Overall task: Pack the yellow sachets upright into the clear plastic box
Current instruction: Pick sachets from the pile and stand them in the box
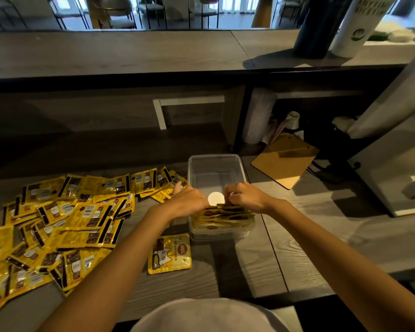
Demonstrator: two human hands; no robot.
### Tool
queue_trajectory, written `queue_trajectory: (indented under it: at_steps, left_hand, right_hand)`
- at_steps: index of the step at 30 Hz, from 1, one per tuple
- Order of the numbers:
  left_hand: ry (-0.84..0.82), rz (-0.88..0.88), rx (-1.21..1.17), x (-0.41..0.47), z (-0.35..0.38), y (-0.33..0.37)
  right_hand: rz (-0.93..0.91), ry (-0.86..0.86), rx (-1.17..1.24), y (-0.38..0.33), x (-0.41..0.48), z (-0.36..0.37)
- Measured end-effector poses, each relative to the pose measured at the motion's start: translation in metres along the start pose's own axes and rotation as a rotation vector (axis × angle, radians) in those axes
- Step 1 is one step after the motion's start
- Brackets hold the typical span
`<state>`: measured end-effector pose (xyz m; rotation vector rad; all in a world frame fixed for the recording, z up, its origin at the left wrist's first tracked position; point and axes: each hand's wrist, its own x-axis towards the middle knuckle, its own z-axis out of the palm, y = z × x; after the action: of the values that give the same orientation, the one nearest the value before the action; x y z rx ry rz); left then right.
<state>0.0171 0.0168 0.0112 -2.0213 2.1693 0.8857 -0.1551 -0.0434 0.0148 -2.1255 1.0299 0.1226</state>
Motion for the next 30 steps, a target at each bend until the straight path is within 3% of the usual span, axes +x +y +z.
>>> queue_trajectory:
  at_steps: [24,30]
  left_hand:
    - [0.13,-0.035,-0.234,-0.02,0.005,0.007]
    - [0.297,-0.098,-0.256,-0.029,0.006,0.005]
  right_hand:
    - [-0.003,0.123,-0.068,-0.012,-0.026,0.015]
    - [0.046,0.228,-0.071,-0.016,-0.028,0.021]
